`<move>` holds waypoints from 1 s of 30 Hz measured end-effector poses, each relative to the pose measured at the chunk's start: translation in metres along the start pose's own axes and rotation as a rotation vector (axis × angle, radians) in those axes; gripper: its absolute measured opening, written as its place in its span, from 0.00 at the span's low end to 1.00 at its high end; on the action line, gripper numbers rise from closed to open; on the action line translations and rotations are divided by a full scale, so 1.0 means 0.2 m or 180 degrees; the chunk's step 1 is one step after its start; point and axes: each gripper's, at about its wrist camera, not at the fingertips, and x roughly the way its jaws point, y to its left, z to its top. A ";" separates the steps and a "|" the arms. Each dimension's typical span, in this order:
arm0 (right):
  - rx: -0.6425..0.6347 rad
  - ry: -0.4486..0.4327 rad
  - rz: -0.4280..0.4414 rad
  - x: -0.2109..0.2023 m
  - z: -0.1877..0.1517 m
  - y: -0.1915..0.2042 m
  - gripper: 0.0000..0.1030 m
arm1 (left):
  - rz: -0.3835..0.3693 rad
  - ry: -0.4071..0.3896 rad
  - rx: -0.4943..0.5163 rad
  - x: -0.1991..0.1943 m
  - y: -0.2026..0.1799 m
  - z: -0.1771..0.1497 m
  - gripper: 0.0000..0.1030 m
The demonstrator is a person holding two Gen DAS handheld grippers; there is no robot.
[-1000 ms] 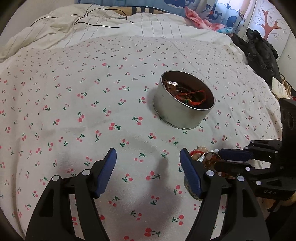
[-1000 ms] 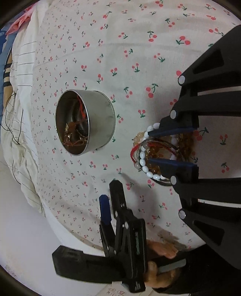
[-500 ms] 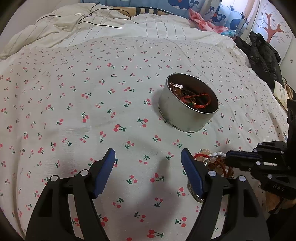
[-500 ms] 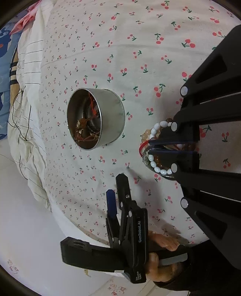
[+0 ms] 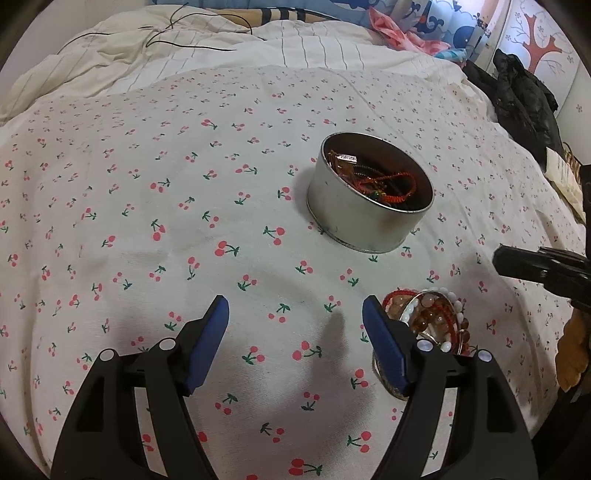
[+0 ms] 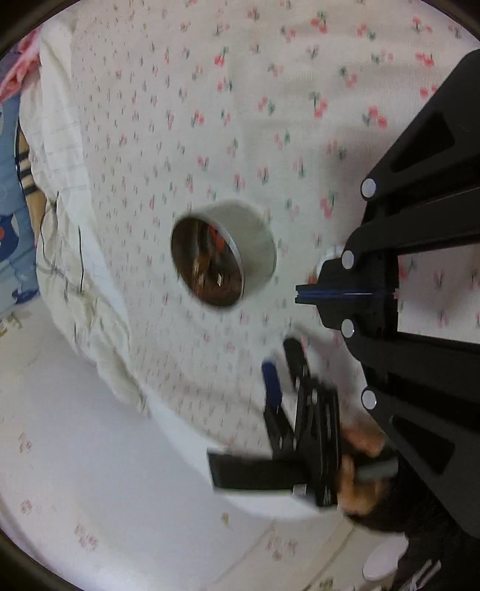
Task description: Organize jewelry
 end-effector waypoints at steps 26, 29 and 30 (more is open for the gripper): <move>-0.0298 0.0332 -0.0247 0.15 -0.06 0.09 0.64 | -0.0006 -0.0026 0.0007 -0.01 0.00 0.00 0.70; -0.0156 0.0301 -0.0149 0.13 -0.04 0.05 0.43 | -0.0003 -0.0028 -0.0004 -0.02 0.00 0.00 0.71; -0.0137 0.0279 -0.0127 0.13 -0.03 0.04 0.39 | -0.0004 -0.0030 -0.0008 -0.02 0.00 0.00 0.71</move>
